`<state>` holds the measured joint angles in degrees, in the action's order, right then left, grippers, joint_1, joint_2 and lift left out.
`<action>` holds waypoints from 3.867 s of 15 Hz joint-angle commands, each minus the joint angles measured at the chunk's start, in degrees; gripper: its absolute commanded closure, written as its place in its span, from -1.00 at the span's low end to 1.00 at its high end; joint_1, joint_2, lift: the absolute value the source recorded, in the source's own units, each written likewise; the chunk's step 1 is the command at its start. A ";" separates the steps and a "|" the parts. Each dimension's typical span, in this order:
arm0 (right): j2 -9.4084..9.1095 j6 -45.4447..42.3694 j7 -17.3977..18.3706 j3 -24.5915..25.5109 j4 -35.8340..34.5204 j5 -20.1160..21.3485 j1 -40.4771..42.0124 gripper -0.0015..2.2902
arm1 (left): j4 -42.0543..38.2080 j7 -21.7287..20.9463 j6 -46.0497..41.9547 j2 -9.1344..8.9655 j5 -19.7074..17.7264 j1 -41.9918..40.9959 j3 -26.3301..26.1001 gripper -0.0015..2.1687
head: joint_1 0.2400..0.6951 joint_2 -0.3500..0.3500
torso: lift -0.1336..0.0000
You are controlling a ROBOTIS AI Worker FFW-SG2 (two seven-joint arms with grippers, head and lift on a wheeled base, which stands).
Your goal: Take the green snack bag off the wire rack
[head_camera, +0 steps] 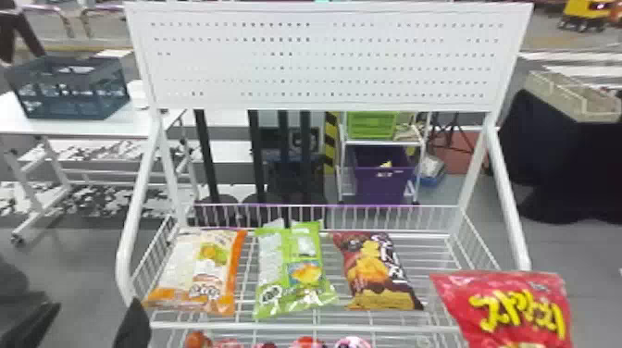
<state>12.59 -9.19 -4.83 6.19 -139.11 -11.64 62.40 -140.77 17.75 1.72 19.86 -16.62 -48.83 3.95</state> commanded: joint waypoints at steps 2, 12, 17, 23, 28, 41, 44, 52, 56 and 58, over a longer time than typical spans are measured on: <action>-0.02 0.01 0.00 -0.04 0.16 0.04 -0.09 0.86 | 0.85 -0.09 0.00 0.18 0.18 1.19 -1.49 -0.92 | 0.14 0.00 | 1.00; 0.15 -0.17 -0.09 -0.21 0.33 -0.05 -0.35 0.86 | 28.53 8.00 6.33 1.93 3.08 37.23 -33.22 -0.90 | 0.14 0.00 | 1.00; 0.06 -0.34 -0.18 -0.74 1.30 -0.05 -1.49 0.86 | 44.79 11.51 12.31 -4.31 1.24 52.52 -41.22 -0.87 | 0.14 0.00 | 1.00; 0.06 -0.34 -0.27 -0.65 1.48 -0.05 -1.67 0.86 | 52.44 12.57 12.83 -5.98 -3.24 58.06 -41.13 -0.80 | 0.14 0.00 | 1.00; 0.15 -0.34 -0.35 -0.74 1.21 0.04 -1.93 0.86 | 52.26 11.51 16.00 -5.10 -4.65 58.06 -40.60 -0.42 | 0.14 0.00 | 1.00; 0.59 -0.34 -0.44 -0.74 0.95 -0.05 -1.84 0.86 | 35.74 14.59 17.58 -0.79 -2.98 51.11 -38.14 0.64 | 0.14 0.00 | 1.00; 0.50 -0.34 -0.44 -0.83 0.95 0.04 -1.84 0.86 | 25.37 15.73 17.40 2.64 -0.96 43.91 -33.22 0.64 | 0.14 0.00 | 1.00; 0.50 -0.34 -0.44 -1.53 1.48 0.12 -2.46 0.86 | 6.74 8.35 -3.69 7.03 0.62 11.39 -11.34 0.64 | 0.14 0.00 | 1.00; 0.50 -0.34 -0.44 -1.53 1.48 0.12 -2.28 0.86 | 5.77 3.87 -11.60 4.57 0.80 2.86 -4.83 0.64 | 0.14 0.00 | 1.00; 0.50 -0.34 -0.44 -1.53 1.48 0.12 -2.20 0.86 | 5.15 3.08 -11.95 3.78 1.77 0.66 -3.51 0.64 | 0.14 0.00 | 1.00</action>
<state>13.11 -9.53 -5.27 4.66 -137.63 -11.51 60.16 -135.25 20.88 -9.84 24.28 -15.50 -46.55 -0.63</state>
